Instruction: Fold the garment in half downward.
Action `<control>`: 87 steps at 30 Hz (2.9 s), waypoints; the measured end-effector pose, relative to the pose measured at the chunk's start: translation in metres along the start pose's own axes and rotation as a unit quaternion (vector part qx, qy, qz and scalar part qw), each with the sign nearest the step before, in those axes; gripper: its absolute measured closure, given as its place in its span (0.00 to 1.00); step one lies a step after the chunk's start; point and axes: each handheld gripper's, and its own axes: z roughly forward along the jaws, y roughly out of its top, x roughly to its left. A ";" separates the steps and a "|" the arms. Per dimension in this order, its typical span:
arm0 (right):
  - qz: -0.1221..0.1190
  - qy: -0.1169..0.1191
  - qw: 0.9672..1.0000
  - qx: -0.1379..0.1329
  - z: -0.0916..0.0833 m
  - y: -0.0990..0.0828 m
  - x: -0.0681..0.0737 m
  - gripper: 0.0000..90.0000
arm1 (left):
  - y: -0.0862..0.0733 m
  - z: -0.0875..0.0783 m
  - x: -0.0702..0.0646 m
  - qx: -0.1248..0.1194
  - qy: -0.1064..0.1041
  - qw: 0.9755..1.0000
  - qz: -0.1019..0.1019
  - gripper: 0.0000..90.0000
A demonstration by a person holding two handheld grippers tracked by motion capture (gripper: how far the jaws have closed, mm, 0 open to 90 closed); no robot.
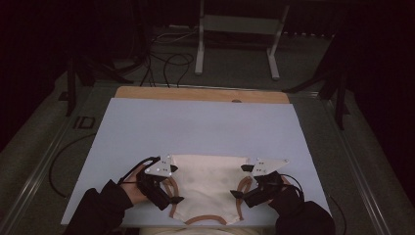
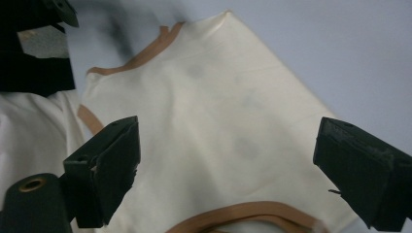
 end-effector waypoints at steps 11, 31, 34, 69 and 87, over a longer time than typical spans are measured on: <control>-0.002 -0.028 1.000 0.001 0.000 0.010 -0.027 0.11 | 0.002 -0.004 0.022 -0.007 0.022 0.999 -0.022 0.02; 0.025 -0.044 0.998 0.023 0.012 0.008 -0.068 0.12 | -0.007 0.001 0.068 -0.001 0.057 0.996 -0.065 0.02; 0.030 -0.045 0.998 0.025 0.015 0.005 -0.072 0.12 | -0.007 0.003 0.072 -0.001 0.057 0.996 -0.068 0.02; 0.097 -0.056 0.990 0.081 0.052 -0.030 -0.103 0.25 | -0.031 0.041 0.107 0.063 0.081 0.991 -0.083 0.56; 0.080 -0.059 0.989 0.108 0.058 -0.029 -0.101 0.60 | -0.028 0.042 0.098 0.067 0.080 0.991 -0.083 0.88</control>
